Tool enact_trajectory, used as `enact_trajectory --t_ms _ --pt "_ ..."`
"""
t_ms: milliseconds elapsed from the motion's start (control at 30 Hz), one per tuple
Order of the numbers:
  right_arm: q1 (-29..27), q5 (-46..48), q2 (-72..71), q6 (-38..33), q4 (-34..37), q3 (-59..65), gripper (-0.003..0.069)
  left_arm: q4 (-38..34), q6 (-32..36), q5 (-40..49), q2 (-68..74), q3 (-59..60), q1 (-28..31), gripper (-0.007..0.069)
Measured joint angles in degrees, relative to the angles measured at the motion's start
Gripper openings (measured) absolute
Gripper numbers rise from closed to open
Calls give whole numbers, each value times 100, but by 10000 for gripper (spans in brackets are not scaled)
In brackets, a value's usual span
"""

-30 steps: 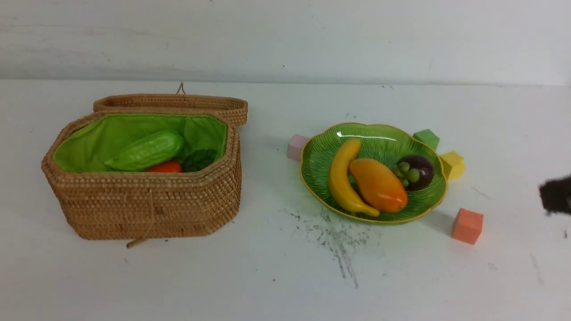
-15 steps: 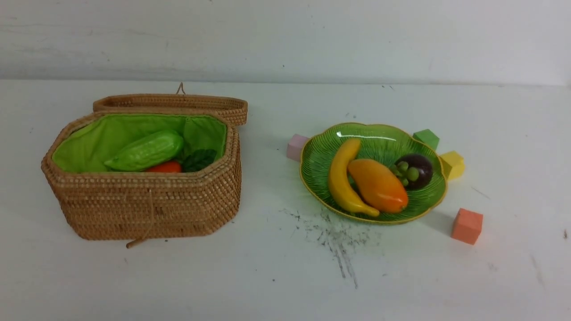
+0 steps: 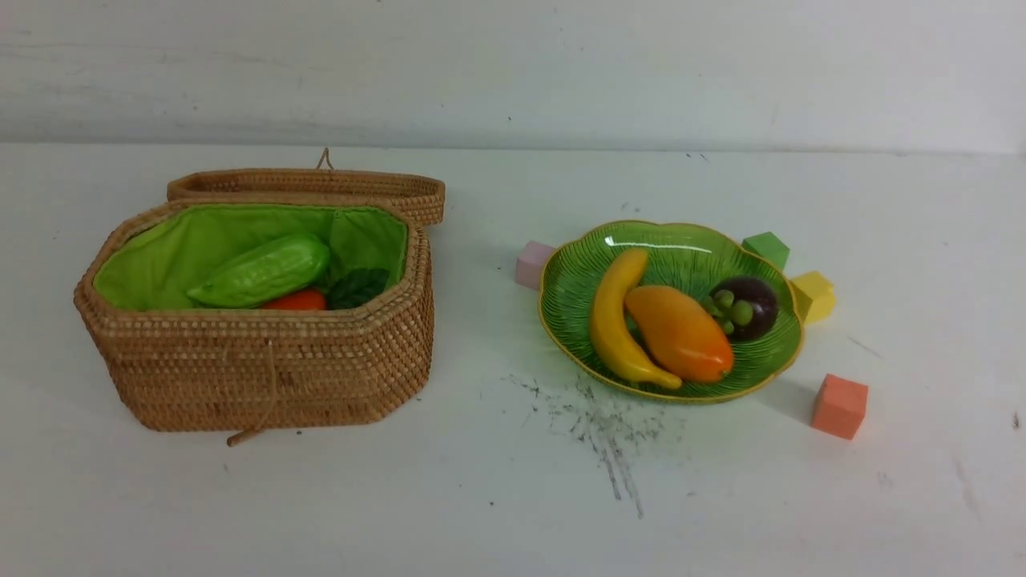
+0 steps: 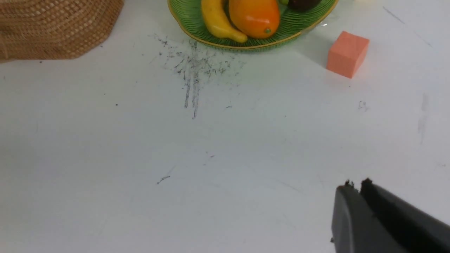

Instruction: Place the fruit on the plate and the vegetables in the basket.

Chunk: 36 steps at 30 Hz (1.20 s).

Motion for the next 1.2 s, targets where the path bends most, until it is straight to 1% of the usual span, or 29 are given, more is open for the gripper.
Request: enact_trajectory --t_ms 67,100,200,233,267,333,367,400,500,633,1200 --pt "-57 -503 -226 -25 -184 135 12 0 0 35 0 0 0 -13" --pt "-94 -960 -384 -37 -220 317 -7 0 0 56 0 0 0 -13" --pt "-120 -2054 -986 -43 -340 1029 -18 0 0 85 0 0 0 -13" --pt "-120 -2205 -1035 -43 -361 1171 -19 0 0 85 0 0 0 -13" --pt "-125 -2655 -1386 -31 -541 1709 -18 0 0 85 0 0 0 -13" --pt "-125 -3140 -1865 143 -775 2526 -18 0 0 85 0 0 0 -13" --pt "-125 -3180 -1951 171 -802 2685 -18 0 0 85 0 0 0 -13" --pt "-132 -3508 -2187 444 -1022 3320 -18 0 0 89 0 0 0 -13" --pt "-161 -3552 -2257 859 -1313 3701 -18 0 0 91 0 0 0 -13" --pt "-193 -3274 -2257 1067 -1631 3734 -18 0 0 103 0 0 0 -11" --pt "-193 -3161 -2257 1097 -1701 3714 -14 0 0 110 0 0 0 -2"
